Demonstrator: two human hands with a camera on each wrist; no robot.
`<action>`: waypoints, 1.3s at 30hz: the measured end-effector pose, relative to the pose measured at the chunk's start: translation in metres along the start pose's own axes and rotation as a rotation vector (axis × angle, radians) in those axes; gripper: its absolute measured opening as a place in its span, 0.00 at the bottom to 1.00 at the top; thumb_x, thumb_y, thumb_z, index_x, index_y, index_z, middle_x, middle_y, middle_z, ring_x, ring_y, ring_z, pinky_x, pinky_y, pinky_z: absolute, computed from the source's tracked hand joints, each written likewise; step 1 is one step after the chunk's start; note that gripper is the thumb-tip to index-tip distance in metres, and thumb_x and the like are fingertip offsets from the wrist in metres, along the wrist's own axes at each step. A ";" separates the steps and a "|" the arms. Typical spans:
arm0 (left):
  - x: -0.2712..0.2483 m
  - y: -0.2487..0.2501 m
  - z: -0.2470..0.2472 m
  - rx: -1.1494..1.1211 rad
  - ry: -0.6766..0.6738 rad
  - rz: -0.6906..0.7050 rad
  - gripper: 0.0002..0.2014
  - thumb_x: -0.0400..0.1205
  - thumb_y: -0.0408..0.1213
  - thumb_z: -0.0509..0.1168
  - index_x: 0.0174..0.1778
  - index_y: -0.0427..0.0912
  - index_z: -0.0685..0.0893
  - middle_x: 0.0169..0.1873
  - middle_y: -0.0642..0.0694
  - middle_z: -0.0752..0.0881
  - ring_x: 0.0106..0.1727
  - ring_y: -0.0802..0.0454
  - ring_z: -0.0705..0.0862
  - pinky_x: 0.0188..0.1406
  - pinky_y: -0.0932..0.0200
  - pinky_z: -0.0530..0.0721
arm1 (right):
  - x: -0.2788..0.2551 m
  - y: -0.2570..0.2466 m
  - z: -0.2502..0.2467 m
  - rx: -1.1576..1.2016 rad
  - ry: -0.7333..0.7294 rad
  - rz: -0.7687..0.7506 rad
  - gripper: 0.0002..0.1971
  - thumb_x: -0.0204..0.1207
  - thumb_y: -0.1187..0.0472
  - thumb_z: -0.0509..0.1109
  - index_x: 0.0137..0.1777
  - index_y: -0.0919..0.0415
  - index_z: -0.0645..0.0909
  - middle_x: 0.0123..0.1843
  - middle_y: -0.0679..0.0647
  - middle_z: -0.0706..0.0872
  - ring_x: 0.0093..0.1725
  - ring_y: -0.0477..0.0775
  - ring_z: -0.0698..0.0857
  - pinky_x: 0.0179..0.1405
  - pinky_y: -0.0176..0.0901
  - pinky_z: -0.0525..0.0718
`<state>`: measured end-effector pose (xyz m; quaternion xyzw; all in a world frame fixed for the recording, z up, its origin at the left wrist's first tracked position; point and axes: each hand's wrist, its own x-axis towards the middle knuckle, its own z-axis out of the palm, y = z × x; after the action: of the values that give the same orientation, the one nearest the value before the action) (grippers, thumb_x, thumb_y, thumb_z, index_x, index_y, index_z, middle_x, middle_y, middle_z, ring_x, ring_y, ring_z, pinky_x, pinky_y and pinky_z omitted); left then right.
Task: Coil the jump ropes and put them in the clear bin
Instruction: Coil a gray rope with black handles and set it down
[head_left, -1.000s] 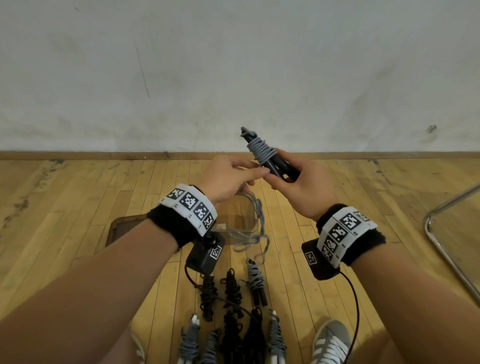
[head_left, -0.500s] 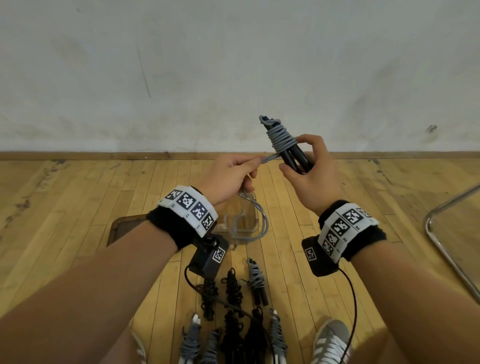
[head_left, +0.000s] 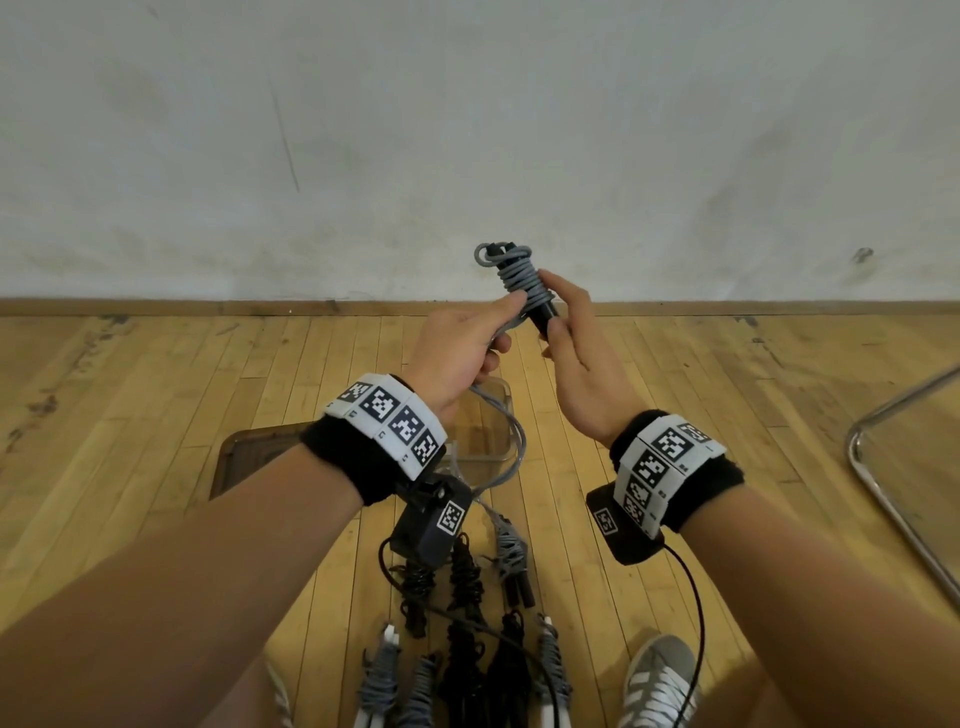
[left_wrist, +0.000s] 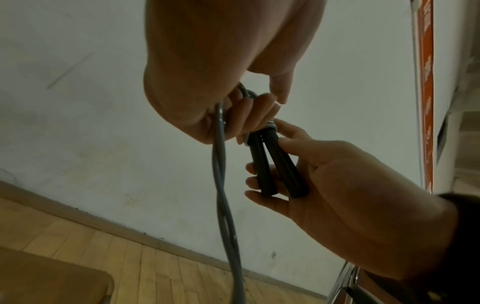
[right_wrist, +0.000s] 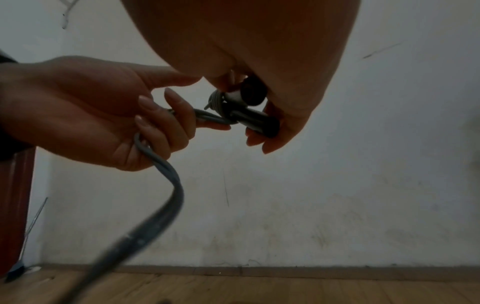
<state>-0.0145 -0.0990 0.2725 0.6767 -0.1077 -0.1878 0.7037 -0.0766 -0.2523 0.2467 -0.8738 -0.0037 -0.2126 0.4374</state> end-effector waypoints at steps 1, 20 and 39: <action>0.000 0.000 0.000 0.013 0.011 0.006 0.21 0.82 0.58 0.72 0.52 0.41 0.94 0.30 0.51 0.79 0.26 0.57 0.71 0.27 0.64 0.69 | 0.000 -0.001 0.000 0.008 -0.010 0.003 0.22 0.92 0.58 0.52 0.84 0.46 0.62 0.53 0.40 0.80 0.46 0.34 0.79 0.47 0.33 0.77; 0.006 -0.006 -0.006 0.086 -0.084 0.055 0.20 0.87 0.56 0.65 0.58 0.43 0.91 0.38 0.46 0.89 0.31 0.59 0.83 0.38 0.63 0.82 | 0.004 -0.025 -0.014 0.278 -0.136 0.205 0.27 0.83 0.64 0.73 0.80 0.54 0.71 0.58 0.55 0.90 0.43 0.55 0.94 0.40 0.43 0.92; 0.012 -0.015 -0.001 0.153 -0.071 0.081 0.13 0.86 0.47 0.70 0.58 0.42 0.90 0.32 0.51 0.86 0.26 0.56 0.78 0.26 0.65 0.75 | 0.009 -0.004 -0.018 -0.281 0.152 0.199 0.28 0.83 0.61 0.69 0.79 0.45 0.66 0.49 0.48 0.86 0.37 0.47 0.85 0.32 0.44 0.82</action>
<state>-0.0052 -0.1027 0.2566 0.7165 -0.1741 -0.1741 0.6527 -0.0763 -0.2656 0.2626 -0.9038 0.1455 -0.2321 0.3288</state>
